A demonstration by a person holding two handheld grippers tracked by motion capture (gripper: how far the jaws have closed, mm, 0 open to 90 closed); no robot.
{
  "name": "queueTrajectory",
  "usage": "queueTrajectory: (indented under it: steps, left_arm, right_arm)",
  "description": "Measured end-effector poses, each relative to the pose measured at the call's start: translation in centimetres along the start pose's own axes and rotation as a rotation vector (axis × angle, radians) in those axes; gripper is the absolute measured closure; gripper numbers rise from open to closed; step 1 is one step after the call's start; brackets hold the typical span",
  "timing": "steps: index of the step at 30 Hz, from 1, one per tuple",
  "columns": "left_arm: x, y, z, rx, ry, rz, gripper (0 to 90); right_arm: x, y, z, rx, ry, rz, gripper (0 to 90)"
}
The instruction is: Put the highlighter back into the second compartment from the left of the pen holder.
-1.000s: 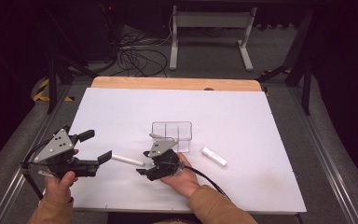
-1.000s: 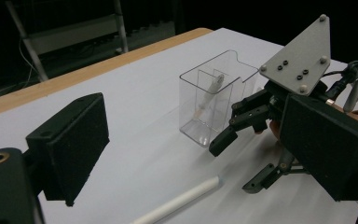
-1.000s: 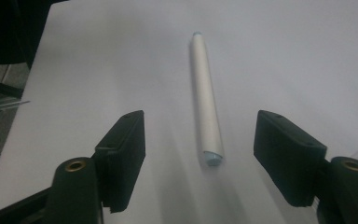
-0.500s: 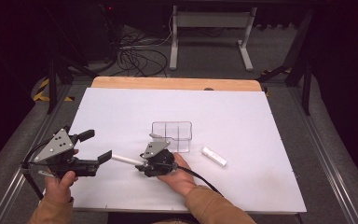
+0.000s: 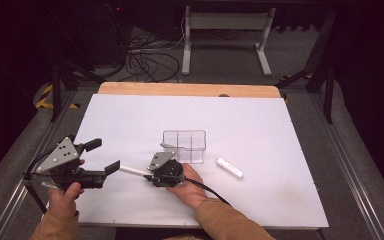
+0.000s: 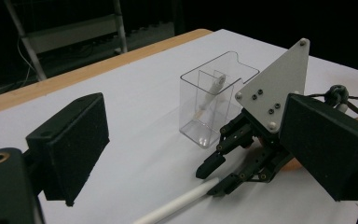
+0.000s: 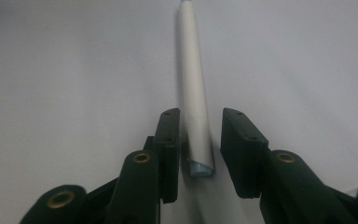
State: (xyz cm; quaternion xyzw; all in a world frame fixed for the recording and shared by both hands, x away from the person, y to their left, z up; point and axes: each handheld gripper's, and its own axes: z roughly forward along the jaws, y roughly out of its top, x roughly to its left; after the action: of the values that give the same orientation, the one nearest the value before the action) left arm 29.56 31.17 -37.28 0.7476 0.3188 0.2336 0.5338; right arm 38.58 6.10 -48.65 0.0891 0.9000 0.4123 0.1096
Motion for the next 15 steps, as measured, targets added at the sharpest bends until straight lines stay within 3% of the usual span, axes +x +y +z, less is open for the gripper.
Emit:
queueTrajectory:
  steps: [7,15]
  left_arm:
    - [-0.03,0.00,0.04,0.000,-0.001,0.001,9.0]
    - [-0.14,-0.01,0.06,0.001,-0.003,-0.002,9.0]
  right_arm:
    - [0.13,0.29,0.38,0.001,0.009,-0.018,77.4]
    - [0.29,0.33,0.38,0.001,-0.003,-0.033,78.9]
